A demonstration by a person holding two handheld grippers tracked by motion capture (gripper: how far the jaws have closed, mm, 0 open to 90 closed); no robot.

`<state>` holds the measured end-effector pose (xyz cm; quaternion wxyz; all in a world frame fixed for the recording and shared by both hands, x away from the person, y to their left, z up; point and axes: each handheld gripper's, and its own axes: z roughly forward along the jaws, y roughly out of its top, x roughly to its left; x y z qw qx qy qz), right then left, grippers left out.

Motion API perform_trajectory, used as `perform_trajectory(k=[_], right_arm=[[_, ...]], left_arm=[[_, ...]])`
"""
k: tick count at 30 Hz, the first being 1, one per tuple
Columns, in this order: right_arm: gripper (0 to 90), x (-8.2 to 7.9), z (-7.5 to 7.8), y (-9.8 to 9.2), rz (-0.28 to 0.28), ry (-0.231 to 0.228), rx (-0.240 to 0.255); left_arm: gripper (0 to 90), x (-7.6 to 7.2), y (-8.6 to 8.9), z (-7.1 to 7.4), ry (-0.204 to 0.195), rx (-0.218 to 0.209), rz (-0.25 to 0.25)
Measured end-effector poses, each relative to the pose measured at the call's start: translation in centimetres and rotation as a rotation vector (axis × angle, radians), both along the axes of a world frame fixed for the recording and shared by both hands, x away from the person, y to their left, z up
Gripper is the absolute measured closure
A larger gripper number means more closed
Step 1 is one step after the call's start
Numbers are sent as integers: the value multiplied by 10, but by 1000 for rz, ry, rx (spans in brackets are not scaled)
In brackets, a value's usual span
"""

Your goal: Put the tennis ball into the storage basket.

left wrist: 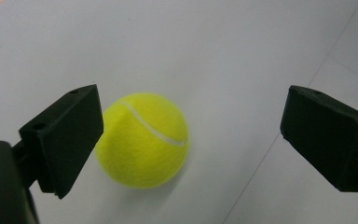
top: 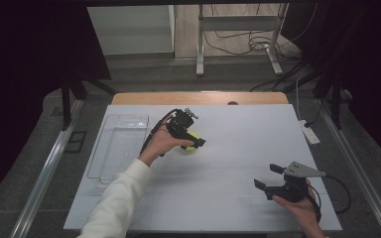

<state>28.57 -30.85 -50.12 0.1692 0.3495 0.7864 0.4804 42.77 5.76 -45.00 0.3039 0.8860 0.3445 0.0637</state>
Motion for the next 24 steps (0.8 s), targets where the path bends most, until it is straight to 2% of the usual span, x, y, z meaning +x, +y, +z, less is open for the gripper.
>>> perform_trajectory(k=[12, 24], right_arm=[[125, 0, 0, 0, -1, 2, 0], [124, 0, 0, 0, 0, 3, -1]], left_arm=[[63, 6, 1, -8, 20, 5, 12], [54, 11, 1, -16, 38, 28, 27]])
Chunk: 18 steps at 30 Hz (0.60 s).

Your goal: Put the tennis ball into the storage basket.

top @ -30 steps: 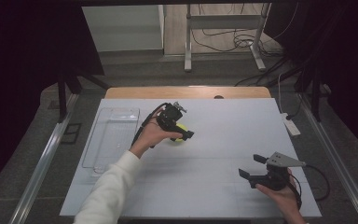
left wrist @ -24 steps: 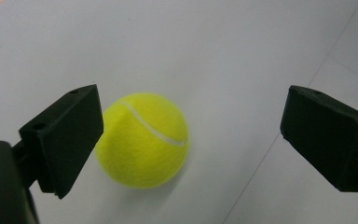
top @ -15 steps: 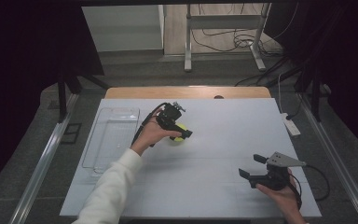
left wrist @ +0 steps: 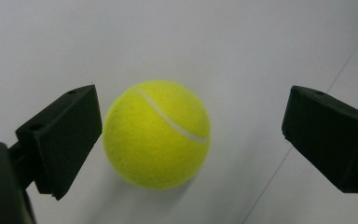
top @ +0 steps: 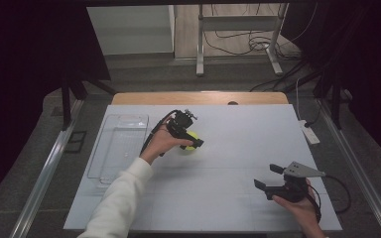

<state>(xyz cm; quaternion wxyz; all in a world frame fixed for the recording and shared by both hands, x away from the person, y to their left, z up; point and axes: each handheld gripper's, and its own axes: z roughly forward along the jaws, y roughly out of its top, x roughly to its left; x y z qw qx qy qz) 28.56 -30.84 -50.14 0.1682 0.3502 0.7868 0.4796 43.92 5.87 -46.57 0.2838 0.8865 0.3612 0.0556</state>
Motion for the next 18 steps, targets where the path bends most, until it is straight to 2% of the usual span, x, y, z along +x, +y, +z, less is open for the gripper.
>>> perform_trajectory(k=[10, 18], right_arm=[[124, 0, 0, 0, 2, -3, -5], [124, 0, 0, 0, 3, -2, -5]], left_arm=[[46, 3, -1, -5, 7, 8, 3], [43, 6, -1, -11, 28, 18, 13]])
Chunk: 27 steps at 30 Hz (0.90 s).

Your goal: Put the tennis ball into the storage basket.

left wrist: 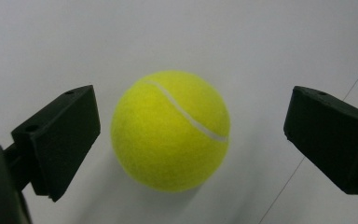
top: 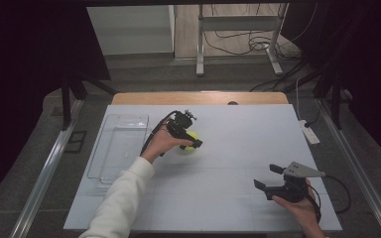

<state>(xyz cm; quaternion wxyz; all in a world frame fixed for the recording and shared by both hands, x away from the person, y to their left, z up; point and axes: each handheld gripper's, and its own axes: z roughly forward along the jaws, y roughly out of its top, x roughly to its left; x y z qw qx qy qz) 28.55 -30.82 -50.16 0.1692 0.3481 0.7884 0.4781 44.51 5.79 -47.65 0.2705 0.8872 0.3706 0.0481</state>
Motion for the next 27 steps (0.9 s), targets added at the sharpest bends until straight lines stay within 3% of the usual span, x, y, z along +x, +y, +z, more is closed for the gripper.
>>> perform_trajectory(k=[12, 15, 20, 27], right_arm=[[124, 0, 0, -1, 0, 1, 0], [124, 0, 0, -1, -1, 1, 0], [124, 0, 0, 0, -1, 2, -2], [125, 0, 0, -1, -3, 2, -2]], left_arm=[[61, 2, -4, -9, 21, 32, 5], [98, 2, -3, -8, 16, 50, 14], [256, 3, 1, -8, 1, 74, 44], [270, 1, 1, -8, -9, 81, 35]])
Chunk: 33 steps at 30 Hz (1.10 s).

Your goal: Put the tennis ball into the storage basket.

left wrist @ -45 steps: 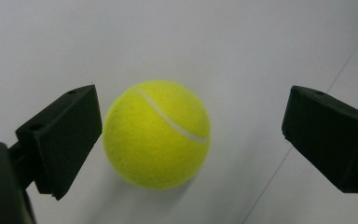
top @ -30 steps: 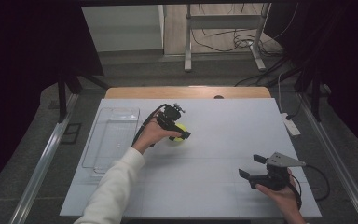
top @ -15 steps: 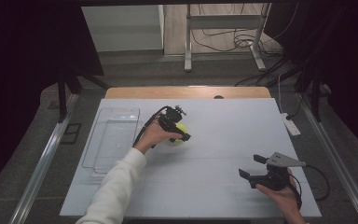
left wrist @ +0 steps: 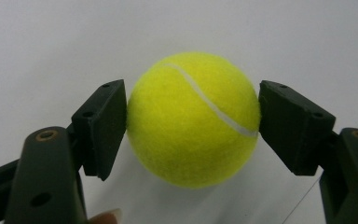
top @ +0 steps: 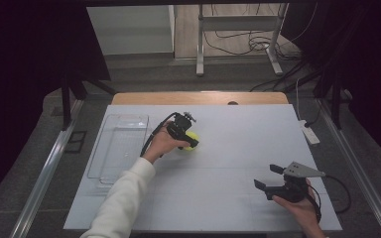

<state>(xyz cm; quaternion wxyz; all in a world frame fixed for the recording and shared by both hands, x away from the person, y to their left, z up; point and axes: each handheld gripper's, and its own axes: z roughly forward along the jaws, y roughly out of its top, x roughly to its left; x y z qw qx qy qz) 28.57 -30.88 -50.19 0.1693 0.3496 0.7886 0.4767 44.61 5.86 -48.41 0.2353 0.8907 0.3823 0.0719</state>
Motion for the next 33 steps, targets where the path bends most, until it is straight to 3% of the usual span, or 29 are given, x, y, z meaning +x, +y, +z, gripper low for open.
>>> perform_trajectory(k=[6, 16, 33], right_arm=[[125, 0, 0, 0, 0, 0, 5], [125, 0, 0, 0, -2, 0, 2], [125, 0, 0, 0, -2, 0, 4]], left_arm=[[275, 0, 1, 2, -6, 10, -2], [276, -3, 8, 14, -22, -29, -6], [276, -7, 7, 24, -45, -29, -30]])
